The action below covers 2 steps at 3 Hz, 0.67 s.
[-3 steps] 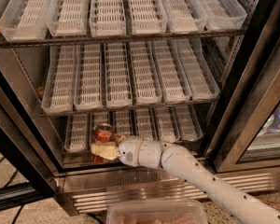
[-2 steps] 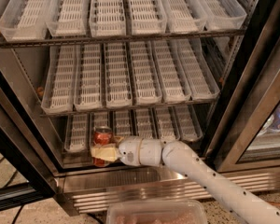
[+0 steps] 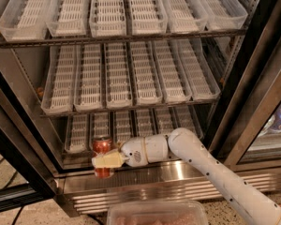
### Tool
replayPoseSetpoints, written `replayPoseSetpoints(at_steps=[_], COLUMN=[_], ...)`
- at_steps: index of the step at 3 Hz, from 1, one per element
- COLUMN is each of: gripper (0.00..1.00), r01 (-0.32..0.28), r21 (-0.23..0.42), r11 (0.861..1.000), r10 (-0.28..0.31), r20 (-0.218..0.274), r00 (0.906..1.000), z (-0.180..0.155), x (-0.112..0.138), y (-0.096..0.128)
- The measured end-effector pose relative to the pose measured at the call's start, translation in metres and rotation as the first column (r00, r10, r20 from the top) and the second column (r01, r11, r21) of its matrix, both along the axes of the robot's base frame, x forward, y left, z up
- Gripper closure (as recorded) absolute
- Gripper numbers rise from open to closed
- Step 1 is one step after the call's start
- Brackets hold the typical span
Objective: Pick coke can from bottom shelf of fridge
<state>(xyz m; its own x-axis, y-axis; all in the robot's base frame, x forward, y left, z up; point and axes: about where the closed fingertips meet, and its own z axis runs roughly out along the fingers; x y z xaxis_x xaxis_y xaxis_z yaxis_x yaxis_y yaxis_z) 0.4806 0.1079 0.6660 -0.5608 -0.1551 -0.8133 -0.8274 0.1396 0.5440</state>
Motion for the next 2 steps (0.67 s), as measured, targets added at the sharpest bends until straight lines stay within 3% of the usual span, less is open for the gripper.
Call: replayPoseSetpoints(at_steps=[1, 2], gripper=[1.00, 1.00], r01=[-0.085, -0.101], r21=[-0.030, -0.038], r11=[0.996, 0.994], r10=[0.085, 0.102], r20=[-0.026, 0.028], r00=[0.9961, 0.9944], z=[-0.001, 0.003], x=[-0.017, -0.030], y=[0.001, 0.003])
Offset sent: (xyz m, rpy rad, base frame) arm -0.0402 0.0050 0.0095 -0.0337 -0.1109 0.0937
